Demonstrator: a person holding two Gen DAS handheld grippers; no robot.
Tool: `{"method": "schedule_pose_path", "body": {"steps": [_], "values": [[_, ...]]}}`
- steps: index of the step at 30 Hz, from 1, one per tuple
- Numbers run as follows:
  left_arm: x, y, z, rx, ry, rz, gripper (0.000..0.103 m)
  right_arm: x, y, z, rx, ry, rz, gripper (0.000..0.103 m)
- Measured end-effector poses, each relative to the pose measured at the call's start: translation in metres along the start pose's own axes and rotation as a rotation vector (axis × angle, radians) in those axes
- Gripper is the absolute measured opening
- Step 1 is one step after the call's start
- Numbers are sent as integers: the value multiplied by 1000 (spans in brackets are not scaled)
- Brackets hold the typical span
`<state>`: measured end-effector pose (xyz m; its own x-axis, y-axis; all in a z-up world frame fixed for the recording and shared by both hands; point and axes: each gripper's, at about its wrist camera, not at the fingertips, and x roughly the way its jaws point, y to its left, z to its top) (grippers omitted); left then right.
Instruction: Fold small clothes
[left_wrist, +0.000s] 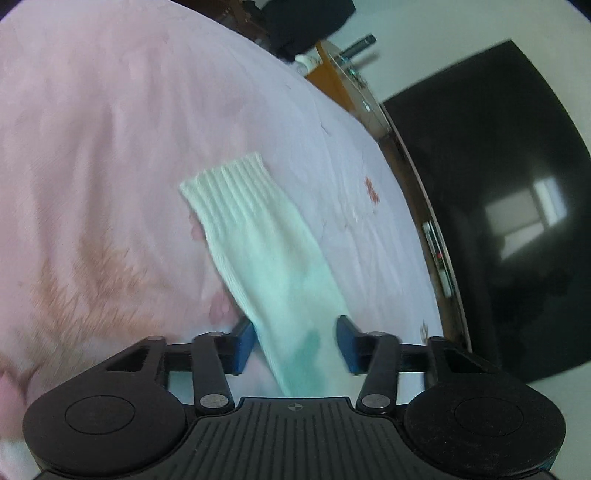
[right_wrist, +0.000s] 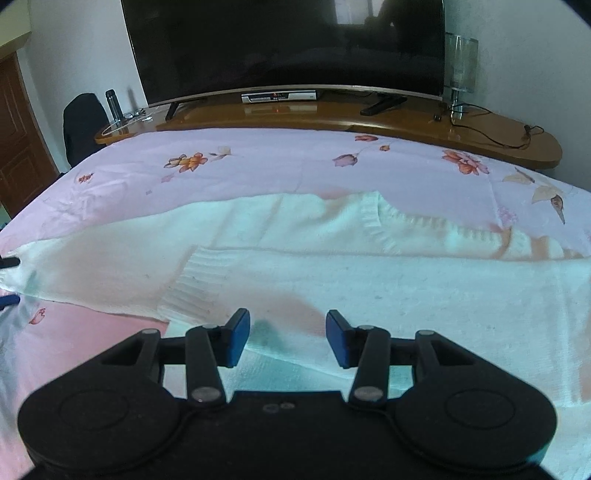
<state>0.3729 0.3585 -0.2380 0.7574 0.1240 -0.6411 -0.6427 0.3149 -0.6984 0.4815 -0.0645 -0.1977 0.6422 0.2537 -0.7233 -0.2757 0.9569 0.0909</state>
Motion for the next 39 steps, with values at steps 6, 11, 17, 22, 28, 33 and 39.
{"method": "schedule_pose_path", "body": {"steps": [6,11,17,22,28,33,39], "values": [[17,-1,9,-57,-7,28,6,5,3,2,-22,-5,-24,45],[0,-44,3,135,-90,6,5,15,12,0,-76,5,-48,50],[-19,-163,-64,558,-31,-240,3,15,9,1,-90,-15,-34,50],[5,-227,-182,749,241,-401,3,-22,-37,-3,82,-70,-12,52],[25,-232,-323,964,583,-366,3,-60,-111,-27,242,-55,-69,53],[16,-226,-316,887,624,-342,37,-73,-144,-48,371,-38,-4,56],[-27,-215,-255,844,441,-346,89,-70,-105,-44,200,-66,-6,62]]}}
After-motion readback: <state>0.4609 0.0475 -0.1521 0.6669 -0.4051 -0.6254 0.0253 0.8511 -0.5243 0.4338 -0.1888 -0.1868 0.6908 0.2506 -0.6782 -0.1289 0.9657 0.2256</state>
